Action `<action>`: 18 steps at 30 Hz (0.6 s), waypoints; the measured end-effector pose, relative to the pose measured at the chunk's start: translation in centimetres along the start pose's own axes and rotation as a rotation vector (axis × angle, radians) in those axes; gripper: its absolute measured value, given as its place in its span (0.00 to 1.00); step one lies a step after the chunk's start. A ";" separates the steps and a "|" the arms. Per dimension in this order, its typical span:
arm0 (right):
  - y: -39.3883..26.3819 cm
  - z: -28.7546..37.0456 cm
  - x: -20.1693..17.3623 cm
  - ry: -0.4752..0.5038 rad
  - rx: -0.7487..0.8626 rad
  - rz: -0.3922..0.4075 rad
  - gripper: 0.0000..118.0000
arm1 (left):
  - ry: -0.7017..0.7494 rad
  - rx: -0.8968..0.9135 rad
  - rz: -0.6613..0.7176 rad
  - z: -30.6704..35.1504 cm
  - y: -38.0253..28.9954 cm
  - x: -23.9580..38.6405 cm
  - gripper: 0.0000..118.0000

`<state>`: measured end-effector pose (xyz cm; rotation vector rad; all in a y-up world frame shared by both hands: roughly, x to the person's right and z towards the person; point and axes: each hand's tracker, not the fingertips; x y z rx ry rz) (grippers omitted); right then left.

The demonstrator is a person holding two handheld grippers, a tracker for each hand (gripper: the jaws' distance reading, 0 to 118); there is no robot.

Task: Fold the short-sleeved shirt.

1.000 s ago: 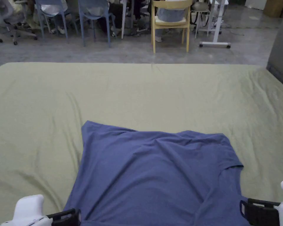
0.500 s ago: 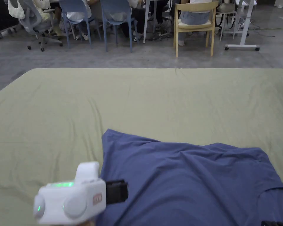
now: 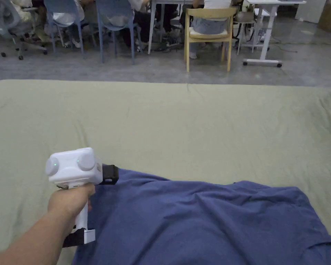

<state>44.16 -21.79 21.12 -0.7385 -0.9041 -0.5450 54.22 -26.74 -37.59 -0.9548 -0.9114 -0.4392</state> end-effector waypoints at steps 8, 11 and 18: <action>2.9 -2.2 1.1 -0.014 -0.014 0.041 0.02 | 0.127 0.090 -0.145 0.4 0.0 0.8 0.07; 7.1 -4.1 3.3 -0.003 -0.005 0.012 0.02 | 0.047 0.127 -0.073 1.9 0.3 -0.9 0.00; 18.6 -13.1 8.7 -0.166 -0.011 0.084 1.00 | 0.008 0.168 -0.063 4.8 -0.6 -1.6 0.00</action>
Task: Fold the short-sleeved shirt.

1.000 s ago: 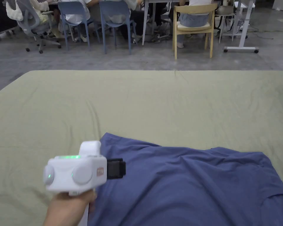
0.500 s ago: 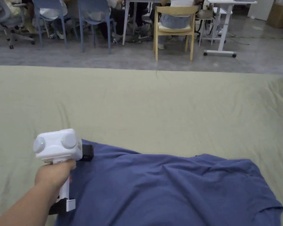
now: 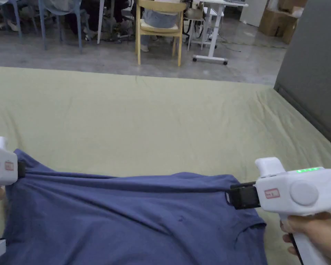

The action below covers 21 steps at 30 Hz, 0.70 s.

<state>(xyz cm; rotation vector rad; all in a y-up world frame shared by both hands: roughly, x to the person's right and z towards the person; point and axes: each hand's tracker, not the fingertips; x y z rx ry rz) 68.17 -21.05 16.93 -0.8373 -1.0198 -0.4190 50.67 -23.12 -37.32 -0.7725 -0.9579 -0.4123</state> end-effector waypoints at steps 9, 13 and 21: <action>2.4 -10.3 -0.1 -0.129 -0.206 -0.097 0.75 | 0.014 -0.011 0.000 0.5 -0.4 1.0 0.00; 1.5 -9.2 -1.6 -0.090 -0.160 -0.106 0.15 | 0.026 -0.023 -0.012 0.3 -1.0 1.2 0.00; 3.6 0.1 -4.5 -0.090 0.097 0.050 0.03 | 0.022 0.030 0.120 3.6 -0.9 -0.1 0.00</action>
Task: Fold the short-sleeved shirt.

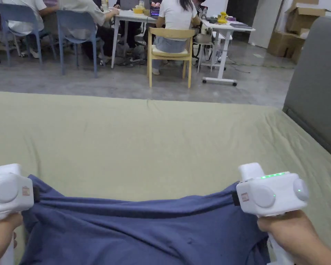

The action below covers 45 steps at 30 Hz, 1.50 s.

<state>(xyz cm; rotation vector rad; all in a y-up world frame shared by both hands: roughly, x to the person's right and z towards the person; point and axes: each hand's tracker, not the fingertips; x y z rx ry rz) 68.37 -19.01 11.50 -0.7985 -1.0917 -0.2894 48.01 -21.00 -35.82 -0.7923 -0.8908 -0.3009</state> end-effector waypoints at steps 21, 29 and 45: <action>26.5 29.1 6.0 -0.158 0.469 0.059 0.03 | -0.129 0.441 0.004 27.6 24.9 0.5 0.00; 31.3 31.2 5.8 -0.240 0.449 0.086 0.03 | -0.147 0.436 0.008 28.2 27.9 1.3 0.00; 29.7 22.5 7.0 -0.188 0.314 0.012 0.03 | -0.159 0.327 -0.009 21.0 24.8 2.8 0.00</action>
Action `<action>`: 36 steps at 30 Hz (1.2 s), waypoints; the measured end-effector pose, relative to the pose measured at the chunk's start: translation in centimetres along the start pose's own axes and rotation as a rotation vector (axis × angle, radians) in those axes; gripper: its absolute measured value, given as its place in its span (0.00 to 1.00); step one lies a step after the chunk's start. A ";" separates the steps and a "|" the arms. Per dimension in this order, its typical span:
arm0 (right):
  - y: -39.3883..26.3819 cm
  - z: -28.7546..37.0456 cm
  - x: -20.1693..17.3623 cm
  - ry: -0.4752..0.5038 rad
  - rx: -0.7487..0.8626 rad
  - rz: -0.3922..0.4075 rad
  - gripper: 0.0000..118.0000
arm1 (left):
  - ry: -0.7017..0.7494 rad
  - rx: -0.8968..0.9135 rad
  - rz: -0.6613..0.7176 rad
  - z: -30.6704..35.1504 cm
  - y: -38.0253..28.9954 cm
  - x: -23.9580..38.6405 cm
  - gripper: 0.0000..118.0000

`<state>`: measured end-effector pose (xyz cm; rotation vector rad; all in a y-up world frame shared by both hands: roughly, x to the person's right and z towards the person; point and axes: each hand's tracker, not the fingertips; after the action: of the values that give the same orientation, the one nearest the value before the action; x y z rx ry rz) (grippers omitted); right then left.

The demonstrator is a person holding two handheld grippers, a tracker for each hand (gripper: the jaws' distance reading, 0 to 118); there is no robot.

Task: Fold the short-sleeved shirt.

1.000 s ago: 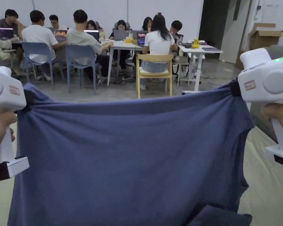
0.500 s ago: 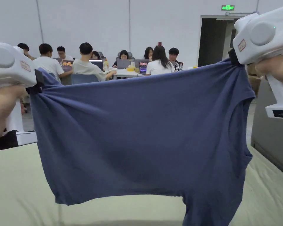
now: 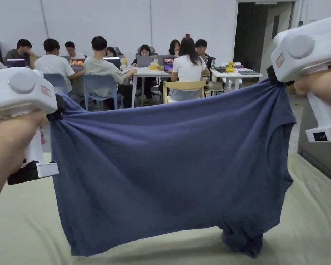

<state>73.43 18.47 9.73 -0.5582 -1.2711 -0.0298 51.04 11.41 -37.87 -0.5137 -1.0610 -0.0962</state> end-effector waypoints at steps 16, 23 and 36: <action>-23.0 -1.8 -2.8 0.192 -0.255 -0.102 0.03 | -0.026 -0.228 0.110 -1.9 -19.5 -3.5 0.00; -34.2 3.9 -3.4 0.291 -0.320 -0.091 0.03 | -0.033 -0.344 0.140 3.1 -29.4 -7.2 0.00; -48.3 9.7 -3.3 0.348 -0.530 -0.054 0.03 | -0.086 -0.498 0.102 12.0 -41.5 -8.7 0.00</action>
<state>48.18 -20.35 26.79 -0.9275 -0.9308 -0.5006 23.86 -21.17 -25.93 -1.0273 -1.0934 -0.2538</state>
